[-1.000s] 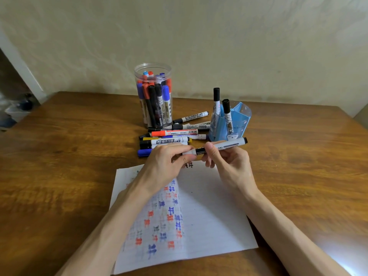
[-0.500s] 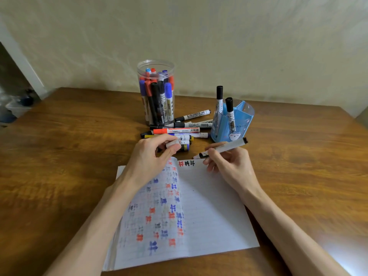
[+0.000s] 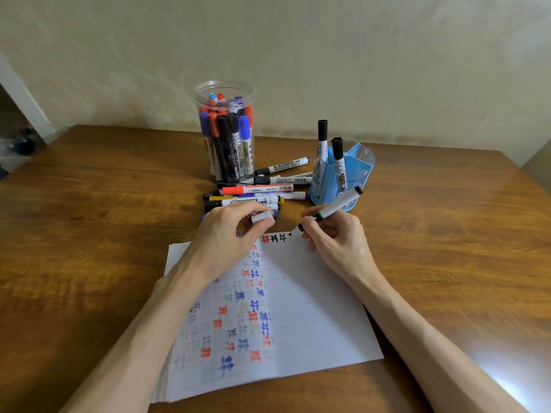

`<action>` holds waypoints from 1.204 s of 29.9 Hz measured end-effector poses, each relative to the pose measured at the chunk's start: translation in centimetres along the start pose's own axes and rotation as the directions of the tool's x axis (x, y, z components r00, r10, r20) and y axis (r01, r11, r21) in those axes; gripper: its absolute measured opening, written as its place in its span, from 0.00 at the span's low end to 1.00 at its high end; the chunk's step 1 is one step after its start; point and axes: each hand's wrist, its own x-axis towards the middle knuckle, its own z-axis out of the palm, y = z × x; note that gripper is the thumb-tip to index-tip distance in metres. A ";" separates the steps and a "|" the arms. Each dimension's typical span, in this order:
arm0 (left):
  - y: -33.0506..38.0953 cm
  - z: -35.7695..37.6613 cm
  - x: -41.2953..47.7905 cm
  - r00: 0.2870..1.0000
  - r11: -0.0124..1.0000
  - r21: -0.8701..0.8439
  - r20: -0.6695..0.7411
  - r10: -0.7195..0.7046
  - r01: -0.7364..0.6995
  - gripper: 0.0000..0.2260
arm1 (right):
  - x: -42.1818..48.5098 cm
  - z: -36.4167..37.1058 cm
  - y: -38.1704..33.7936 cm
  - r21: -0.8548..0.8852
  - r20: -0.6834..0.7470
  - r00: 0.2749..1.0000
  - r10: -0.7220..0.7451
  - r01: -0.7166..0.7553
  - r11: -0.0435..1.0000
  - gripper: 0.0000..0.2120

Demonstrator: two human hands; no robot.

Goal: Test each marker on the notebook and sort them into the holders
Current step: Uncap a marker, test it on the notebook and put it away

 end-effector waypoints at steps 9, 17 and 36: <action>0.2 0.2 0.1 1.000 1.000 0.002 0.021 0.008 -0.008 0.16 | 0.0 -0.2 0.2 -0.053 0.009 0.999 -0.034 0.035 0.998 0.06; 0.5 0.1 -0.1 1.000 1.000 0.004 0.022 0.006 -0.006 0.13 | -0.1 0.0 0.5 -0.128 0.025 0.997 -0.078 0.081 0.988 0.06; 0.4 0.2 -0.2 0.999 1.000 0.024 0.045 -0.003 0.002 0.12 | -0.1 -0.1 0.4 -0.077 -0.008 0.999 -0.037 0.036 0.996 0.06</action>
